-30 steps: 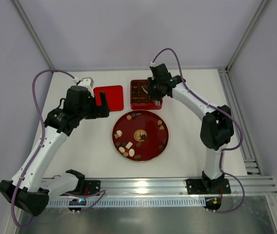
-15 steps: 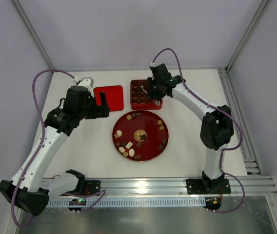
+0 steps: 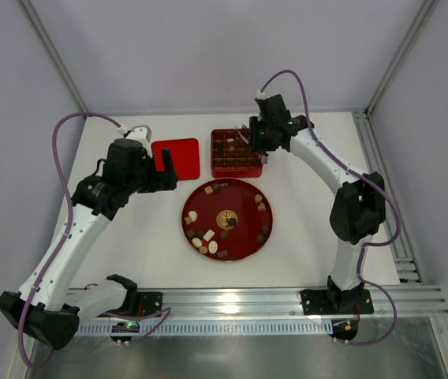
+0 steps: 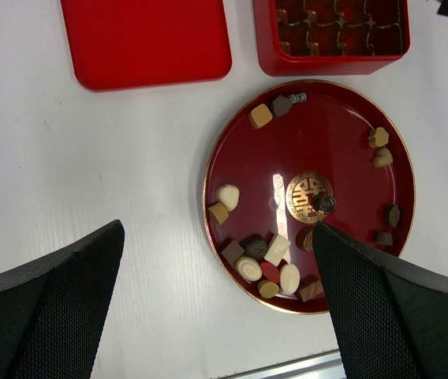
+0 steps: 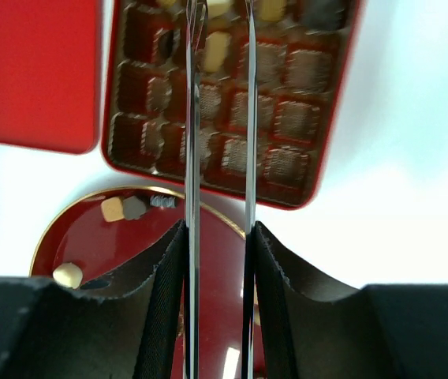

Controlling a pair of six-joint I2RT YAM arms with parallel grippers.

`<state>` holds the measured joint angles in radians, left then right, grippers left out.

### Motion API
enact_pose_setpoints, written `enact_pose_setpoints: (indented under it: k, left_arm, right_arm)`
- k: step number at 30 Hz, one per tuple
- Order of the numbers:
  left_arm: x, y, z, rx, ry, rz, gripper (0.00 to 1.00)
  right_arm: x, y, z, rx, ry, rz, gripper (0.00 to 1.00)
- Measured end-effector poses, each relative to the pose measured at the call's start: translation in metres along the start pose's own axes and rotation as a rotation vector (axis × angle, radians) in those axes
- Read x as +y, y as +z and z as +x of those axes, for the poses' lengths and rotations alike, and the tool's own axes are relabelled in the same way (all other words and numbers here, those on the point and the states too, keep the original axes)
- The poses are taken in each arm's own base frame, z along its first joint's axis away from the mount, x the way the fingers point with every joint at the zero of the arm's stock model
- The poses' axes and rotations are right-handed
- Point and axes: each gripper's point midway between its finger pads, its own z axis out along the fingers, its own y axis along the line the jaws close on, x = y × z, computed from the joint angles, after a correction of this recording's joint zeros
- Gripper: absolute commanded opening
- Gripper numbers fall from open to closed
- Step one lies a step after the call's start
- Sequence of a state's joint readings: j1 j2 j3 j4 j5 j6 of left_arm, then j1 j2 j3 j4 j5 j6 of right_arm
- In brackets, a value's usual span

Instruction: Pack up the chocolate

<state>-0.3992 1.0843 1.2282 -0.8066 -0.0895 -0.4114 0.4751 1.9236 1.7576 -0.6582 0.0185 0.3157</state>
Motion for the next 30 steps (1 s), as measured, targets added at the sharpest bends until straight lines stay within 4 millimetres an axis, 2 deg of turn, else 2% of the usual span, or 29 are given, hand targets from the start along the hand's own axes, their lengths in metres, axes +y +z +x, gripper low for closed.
enact_pose_setpoints:
  k: [4, 6, 9, 11, 13, 16, 20, 30]
  left_arm:
    - [-0.001, 0.0, 0.0, 0.001, 0.0, 0.004, 1.0]
    - [-0.001, 0.0, 0.0, 0.001, -0.001, 0.005, 1.0]
    - [-0.002, 0.0, 0.0, 0.002, -0.003, 0.01, 1.0]
    - [-0.002, 0.0, 0.0, 0.003, -0.004, 0.013, 1.0]
    - [-0.004, 0.0, 0.001, 0.005, -0.003, 0.019, 1.0]
    - [-0.005, -0.001, 0.001, 0.008, -0.003, 0.027, 1.0]
    - [-0.005, -0.001, 0.002, 0.009, -0.003, 0.029, 1.0]
    - [-0.005, -0.001, 0.004, 0.01, -0.003, 0.033, 1.0]
  right_arm:
    - [-0.049, -0.021, -0.016, -0.045, 0.082, 0.043, 0.4]
    - [-0.083, -0.035, -0.019, -0.072, 0.136, 0.079, 0.4]
    - [-0.132, -0.051, -0.012, -0.094, 0.213, 0.145, 0.41]
    - [-0.16, -0.051, -0.004, -0.092, 0.257, 0.189, 0.43]
    - [-0.179, -0.045, 0.008, -0.07, 0.287, 0.22, 0.44]
    - [-0.197, -0.032, 0.03, -0.012, 0.317, 0.25, 0.45]
    - [-0.209, -0.014, 0.046, 0.037, 0.334, 0.27, 0.45]
    - [-0.222, 0.016, 0.09, 0.15, 0.351, 0.302, 0.53]
